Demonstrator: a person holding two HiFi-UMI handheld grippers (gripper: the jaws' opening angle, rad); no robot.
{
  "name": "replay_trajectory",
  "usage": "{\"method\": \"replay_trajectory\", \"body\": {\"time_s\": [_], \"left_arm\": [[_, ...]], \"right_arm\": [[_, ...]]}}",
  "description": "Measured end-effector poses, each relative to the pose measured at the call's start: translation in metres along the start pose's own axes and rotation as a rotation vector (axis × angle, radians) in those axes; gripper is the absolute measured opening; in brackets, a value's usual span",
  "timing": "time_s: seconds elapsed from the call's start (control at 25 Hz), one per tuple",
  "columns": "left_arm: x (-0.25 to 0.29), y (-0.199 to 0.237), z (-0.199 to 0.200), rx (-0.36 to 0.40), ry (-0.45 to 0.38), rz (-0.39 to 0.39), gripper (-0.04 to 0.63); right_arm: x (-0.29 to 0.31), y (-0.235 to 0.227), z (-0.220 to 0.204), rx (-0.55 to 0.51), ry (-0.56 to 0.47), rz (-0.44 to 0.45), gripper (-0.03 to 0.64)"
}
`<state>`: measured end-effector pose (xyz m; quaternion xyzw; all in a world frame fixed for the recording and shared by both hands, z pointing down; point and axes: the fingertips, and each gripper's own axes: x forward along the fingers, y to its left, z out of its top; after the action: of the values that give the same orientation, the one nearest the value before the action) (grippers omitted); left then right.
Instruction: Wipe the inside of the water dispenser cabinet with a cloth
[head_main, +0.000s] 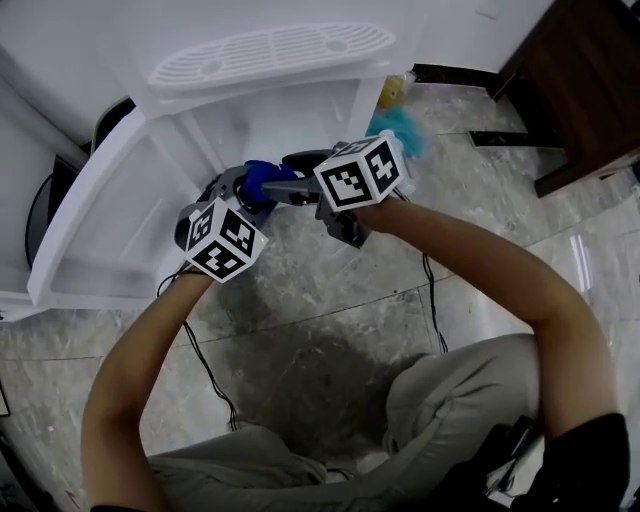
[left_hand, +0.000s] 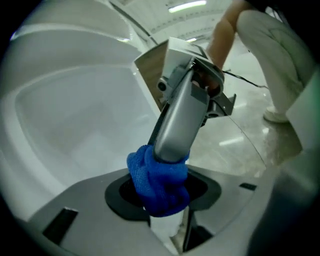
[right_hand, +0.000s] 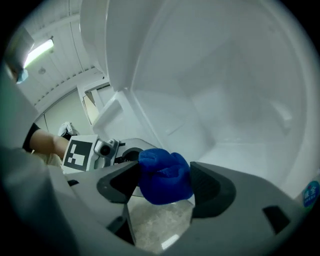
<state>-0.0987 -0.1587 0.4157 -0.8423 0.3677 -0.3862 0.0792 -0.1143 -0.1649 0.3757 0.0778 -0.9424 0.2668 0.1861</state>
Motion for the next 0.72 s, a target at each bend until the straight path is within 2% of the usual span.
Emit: {"method": "replay_trajectory", "body": {"time_s": [0.16, 0.24, 0.32, 0.44, 0.56, 0.64, 0.72], "left_arm": [[-0.021, -0.006, -0.002, 0.166, 0.04, 0.003, 0.166], [-0.029, -0.018, -0.001, 0.274, 0.038, 0.003, 0.167], [-0.035, -0.028, 0.001, 0.339, 0.021, 0.011, 0.167], [-0.035, -0.031, 0.001, 0.327, 0.003, 0.031, 0.167], [-0.029, -0.032, 0.002, 0.3, -0.013, 0.028, 0.168], [-0.025, -0.032, 0.001, 0.283, -0.015, 0.025, 0.188], [-0.022, -0.031, -0.002, 0.245, -0.023, 0.029, 0.236]], "right_arm": [[0.01, 0.015, -0.008, 0.022, 0.058, 0.055, 0.302], [0.015, 0.029, -0.018, 0.04, 0.11, 0.106, 0.305], [0.02, 0.041, -0.032, 0.101, 0.156, 0.15, 0.305], [0.025, 0.045, -0.04, 0.169, 0.183, 0.171, 0.305], [0.023, 0.042, -0.04, 0.145, 0.204, 0.174, 0.296], [0.02, 0.04, -0.041, 0.119, 0.224, 0.165, 0.242], [0.019, 0.038, -0.042, 0.092, 0.237, 0.152, 0.174]]}}
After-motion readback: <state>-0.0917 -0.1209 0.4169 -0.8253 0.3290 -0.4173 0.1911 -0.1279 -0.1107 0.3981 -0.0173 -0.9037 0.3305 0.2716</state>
